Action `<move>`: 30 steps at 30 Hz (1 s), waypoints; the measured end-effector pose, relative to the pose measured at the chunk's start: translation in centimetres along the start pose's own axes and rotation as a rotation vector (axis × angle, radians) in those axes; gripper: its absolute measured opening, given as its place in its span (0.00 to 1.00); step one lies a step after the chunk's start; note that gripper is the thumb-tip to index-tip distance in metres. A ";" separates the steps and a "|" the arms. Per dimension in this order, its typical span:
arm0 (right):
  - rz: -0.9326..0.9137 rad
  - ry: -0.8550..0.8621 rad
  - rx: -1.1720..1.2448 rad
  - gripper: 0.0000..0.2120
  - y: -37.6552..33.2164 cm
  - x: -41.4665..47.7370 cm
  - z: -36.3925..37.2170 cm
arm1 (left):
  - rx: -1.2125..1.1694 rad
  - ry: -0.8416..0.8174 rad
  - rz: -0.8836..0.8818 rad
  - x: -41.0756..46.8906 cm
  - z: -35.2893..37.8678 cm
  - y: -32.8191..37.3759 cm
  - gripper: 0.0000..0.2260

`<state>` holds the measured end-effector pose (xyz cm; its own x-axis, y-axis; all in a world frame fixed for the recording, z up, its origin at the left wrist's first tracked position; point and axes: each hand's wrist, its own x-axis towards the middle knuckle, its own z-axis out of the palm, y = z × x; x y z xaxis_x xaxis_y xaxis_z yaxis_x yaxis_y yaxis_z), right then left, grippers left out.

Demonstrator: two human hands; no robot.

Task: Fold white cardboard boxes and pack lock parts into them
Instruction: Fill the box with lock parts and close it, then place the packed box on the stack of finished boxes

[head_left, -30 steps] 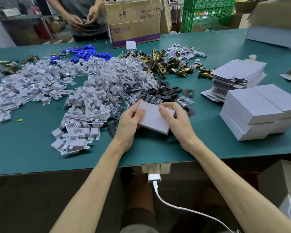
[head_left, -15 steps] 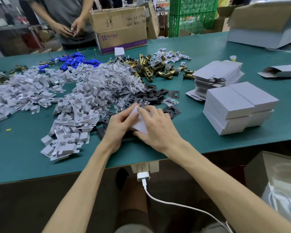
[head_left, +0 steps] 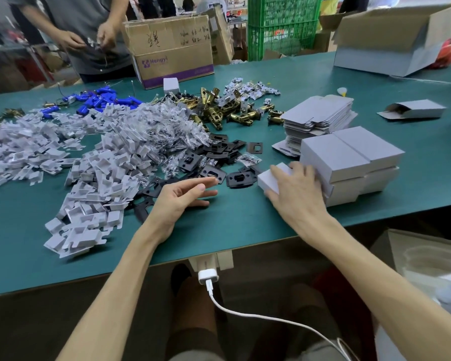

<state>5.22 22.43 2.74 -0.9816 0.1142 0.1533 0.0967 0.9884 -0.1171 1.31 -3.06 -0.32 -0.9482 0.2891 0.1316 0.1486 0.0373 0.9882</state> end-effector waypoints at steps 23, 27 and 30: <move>-0.144 -0.096 0.380 0.21 -2.9 1.3 3.1 | 0.007 -0.010 0.018 0.1 -0.3 -0.6 0.12; -0.137 -0.059 0.384 0.20 -1.8 1.4 2.9 | 0.013 -0.007 0.017 0.0 -0.3 -0.5 0.12; -0.129 -0.039 0.313 0.23 0.1 1.3 2.8 | 0.015 -0.006 0.013 -0.1 -0.3 -0.4 0.12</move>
<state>3.45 22.42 0.15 -0.9885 -0.0199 0.1496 -0.0783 0.9151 -0.3956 1.25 -3.36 -0.71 -0.9446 0.2950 0.1440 0.1650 0.0474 0.9852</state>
